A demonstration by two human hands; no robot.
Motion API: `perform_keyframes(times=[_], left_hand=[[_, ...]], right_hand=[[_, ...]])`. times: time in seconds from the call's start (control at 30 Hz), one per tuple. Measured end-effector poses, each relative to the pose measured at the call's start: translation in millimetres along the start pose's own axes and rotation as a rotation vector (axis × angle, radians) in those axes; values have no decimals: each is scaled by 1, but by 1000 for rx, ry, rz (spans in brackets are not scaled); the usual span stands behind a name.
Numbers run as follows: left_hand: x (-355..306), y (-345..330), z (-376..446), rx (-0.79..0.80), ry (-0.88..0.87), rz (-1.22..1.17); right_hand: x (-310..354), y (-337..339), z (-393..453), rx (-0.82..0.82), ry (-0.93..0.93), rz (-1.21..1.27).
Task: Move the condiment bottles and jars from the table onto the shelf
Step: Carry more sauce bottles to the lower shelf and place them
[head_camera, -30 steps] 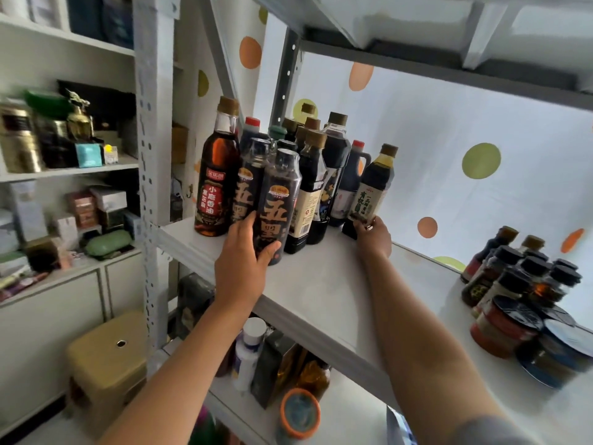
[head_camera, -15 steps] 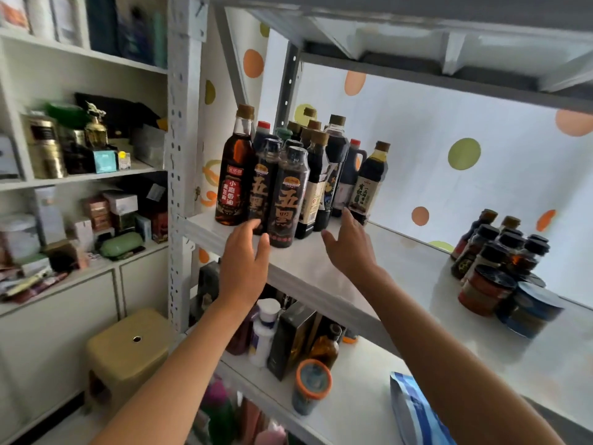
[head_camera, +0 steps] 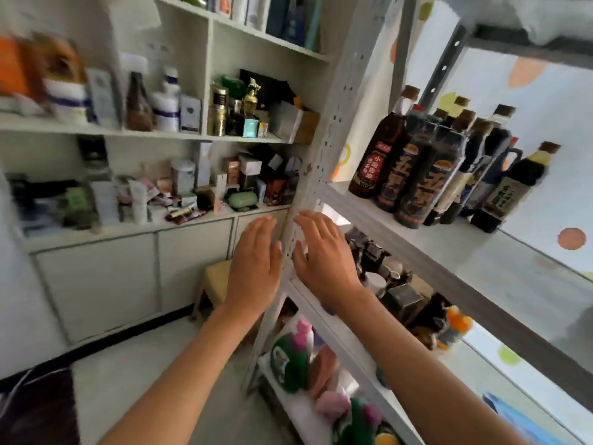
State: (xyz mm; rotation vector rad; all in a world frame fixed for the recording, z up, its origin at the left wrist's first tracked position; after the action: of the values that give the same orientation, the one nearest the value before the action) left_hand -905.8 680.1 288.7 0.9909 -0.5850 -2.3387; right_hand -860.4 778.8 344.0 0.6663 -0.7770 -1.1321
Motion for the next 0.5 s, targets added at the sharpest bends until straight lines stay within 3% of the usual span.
perform_keyframes(times=[0.3, 0.5], left_hand=[[154, 34, -78, -30, 297, 169], [247, 33, -144, -22, 584, 308]], right_hand=[[83, -168, -6, 268, 141, 161], [119, -286, -28, 465, 236, 289]])
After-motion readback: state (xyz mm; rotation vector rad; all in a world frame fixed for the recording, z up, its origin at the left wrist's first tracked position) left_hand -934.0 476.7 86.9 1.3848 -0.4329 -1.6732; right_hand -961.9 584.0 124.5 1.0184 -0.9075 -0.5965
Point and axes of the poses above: each hand's wrist, its own z-axis towards the middle knuckle, its own y-axis out of the back of the hand, x = y × z, the point moved 9 cm from there along z, towards the middle knuckle, and after that the axes turned 10 degrees about z, right-handed, at the moved point
